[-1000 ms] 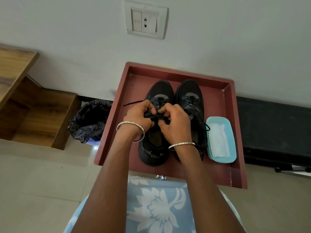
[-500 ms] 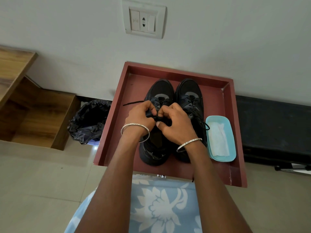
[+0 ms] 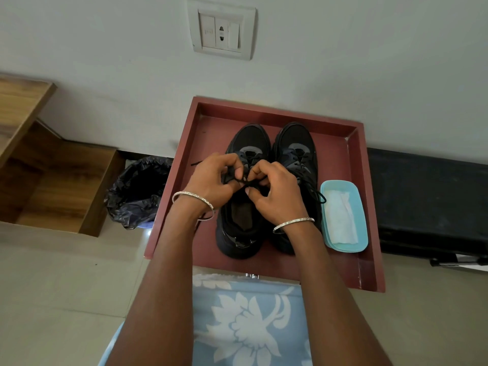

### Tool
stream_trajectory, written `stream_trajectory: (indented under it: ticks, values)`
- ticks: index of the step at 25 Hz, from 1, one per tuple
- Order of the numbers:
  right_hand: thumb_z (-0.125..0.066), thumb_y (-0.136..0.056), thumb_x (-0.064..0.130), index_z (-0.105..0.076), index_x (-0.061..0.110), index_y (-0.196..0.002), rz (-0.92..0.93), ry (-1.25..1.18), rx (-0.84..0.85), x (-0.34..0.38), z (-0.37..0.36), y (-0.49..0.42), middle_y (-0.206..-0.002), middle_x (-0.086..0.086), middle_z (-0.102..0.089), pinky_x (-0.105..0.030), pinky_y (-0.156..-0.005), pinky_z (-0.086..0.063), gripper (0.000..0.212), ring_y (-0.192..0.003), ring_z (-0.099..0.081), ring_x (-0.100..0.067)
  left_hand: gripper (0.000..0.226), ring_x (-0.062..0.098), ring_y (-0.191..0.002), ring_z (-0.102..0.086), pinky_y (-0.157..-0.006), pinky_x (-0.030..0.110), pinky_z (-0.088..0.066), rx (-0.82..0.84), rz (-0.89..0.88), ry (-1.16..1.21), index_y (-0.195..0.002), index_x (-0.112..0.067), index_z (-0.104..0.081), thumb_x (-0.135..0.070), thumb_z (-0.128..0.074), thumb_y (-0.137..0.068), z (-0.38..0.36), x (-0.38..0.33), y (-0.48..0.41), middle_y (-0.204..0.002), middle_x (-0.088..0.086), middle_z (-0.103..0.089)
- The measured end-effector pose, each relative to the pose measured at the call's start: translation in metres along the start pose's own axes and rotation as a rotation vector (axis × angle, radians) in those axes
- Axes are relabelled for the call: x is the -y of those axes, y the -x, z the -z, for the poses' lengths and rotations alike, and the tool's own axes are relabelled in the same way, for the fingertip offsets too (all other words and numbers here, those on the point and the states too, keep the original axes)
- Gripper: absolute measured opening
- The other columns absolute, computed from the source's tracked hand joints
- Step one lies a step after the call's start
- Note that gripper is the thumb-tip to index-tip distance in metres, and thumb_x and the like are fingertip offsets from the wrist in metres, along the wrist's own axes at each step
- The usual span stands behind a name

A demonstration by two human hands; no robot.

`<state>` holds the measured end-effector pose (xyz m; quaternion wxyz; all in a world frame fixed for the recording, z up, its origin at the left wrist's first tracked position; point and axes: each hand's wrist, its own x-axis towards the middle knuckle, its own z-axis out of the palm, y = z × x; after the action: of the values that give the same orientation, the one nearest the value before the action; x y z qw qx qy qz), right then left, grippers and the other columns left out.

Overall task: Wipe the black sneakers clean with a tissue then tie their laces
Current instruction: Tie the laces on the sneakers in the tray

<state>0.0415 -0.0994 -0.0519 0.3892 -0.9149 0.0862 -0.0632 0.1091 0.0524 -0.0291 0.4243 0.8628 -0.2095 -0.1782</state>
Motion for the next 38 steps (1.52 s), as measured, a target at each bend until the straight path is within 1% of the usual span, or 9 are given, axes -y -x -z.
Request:
stream_trajectory:
  ticks: [2,6,8,14,19,24,28,33,38]
  values:
    - [-0.077,-0.076,0.015,-0.058,0.024,-0.090,-0.005,-0.010,0.027,0.000,0.000,0.001,-0.094,0.006,-0.059,-0.029,-0.075,-0.052,0.025,-0.082,-0.055,-0.007,0.014,0.018,-0.097,-0.063,-0.077,0.004,-0.045,0.008,0.033,0.085,-0.082,-0.007,-0.059,0.004,-0.066,-0.083,0.007,-0.001,0.003,-0.099,0.007,-0.067]
    - [-0.075,-0.075,0.011,-0.053,0.026,-0.087,-0.029,0.051,0.015,0.001,-0.001,-0.001,-0.086,0.007,-0.056,-0.037,-0.071,-0.052,0.030,-0.070,-0.050,-0.006,0.019,0.029,-0.084,-0.064,-0.078,0.040,-0.055,-0.009,0.061,0.125,-0.078,-0.015,-0.061,0.003,-0.068,-0.080,0.011,0.007,0.004,-0.083,0.008,-0.066]
    - [-0.076,-0.073,0.012,-0.053,0.029,-0.083,-0.058,0.102,-0.004,0.001,0.000,-0.001,-0.079,0.009,-0.055,-0.042,-0.071,-0.053,0.030,-0.065,-0.050,-0.005,0.018,0.029,-0.081,-0.065,-0.082,0.043,-0.055,-0.002,0.063,0.141,-0.080,-0.014,-0.063,0.003,-0.069,-0.080,0.011,0.010,0.003,-0.083,0.011,-0.067]
    - [-0.079,-0.084,0.033,-0.065,0.016,-0.081,-0.183,-0.172,0.163,0.004,0.025,0.004,-0.062,-0.001,-0.071,-0.026,-0.058,-0.054,0.022,-0.054,-0.066,-0.014,0.024,0.022,-0.079,-0.068,-0.084,0.047,-0.061,-0.044,0.286,0.381,-0.081,-0.016,-0.069,0.006,-0.064,-0.089,0.012,0.008,0.004,-0.083,0.015,-0.070]
    - [-0.059,-0.100,0.015,-0.065,0.012,-0.097,-0.315,-0.318,0.197,0.007,0.032,0.004,-0.062,-0.013,-0.072,-0.018,-0.038,-0.040,0.007,-0.044,-0.067,-0.022,0.026,0.025,-0.086,-0.064,-0.090,0.043,-0.056,0.094,0.332,0.511,-0.081,-0.009,-0.070,0.013,-0.059,-0.088,0.021,0.000,0.008,-0.087,0.015,-0.070]
    - [-0.072,-0.089,0.018,-0.078,0.028,-0.092,-0.096,-0.068,0.049,-0.003,0.018,-0.001,-0.068,0.009,-0.065,-0.025,-0.066,-0.053,0.011,-0.056,-0.064,-0.008,0.033,0.022,-0.071,-0.060,-0.067,0.024,-0.050,0.201,0.340,0.497,-0.064,-0.006,-0.067,0.017,-0.051,-0.080,0.027,0.002,0.010,-0.077,0.020,-0.066]
    - [-0.071,-0.090,0.013,-0.079,0.026,-0.098,-0.004,-0.044,0.044,-0.008,0.011,-0.004,-0.089,0.013,-0.067,-0.020,-0.077,-0.049,0.017,-0.075,-0.058,0.001,0.008,0.014,-0.061,-0.050,-0.050,0.017,-0.042,0.181,0.354,0.586,-0.057,-0.011,-0.060,-0.005,-0.054,-0.057,0.025,0.001,0.009,-0.069,0.011,-0.058]
    - [-0.070,-0.089,0.015,-0.078,0.027,-0.097,0.059,0.045,0.049,-0.006,0.005,-0.007,-0.094,0.006,-0.072,-0.039,-0.080,-0.055,0.017,-0.088,-0.066,-0.014,0.017,0.031,-0.085,-0.051,-0.057,0.021,-0.044,0.284,0.273,0.728,-0.071,-0.012,-0.067,0.001,-0.057,-0.068,0.027,0.004,0.007,-0.078,0.014,-0.068]
    - [-0.065,-0.094,0.019,-0.067,0.027,-0.093,0.084,0.169,0.062,0.001,0.005,-0.004,-0.089,0.008,-0.061,-0.040,-0.071,-0.052,0.009,-0.082,-0.060,-0.017,0.017,0.006,-0.062,-0.061,-0.065,0.021,-0.049,0.185,0.265,0.372,-0.082,-0.006,-0.064,0.010,-0.061,-0.086,0.023,0.006,0.007,-0.065,0.000,-0.065]
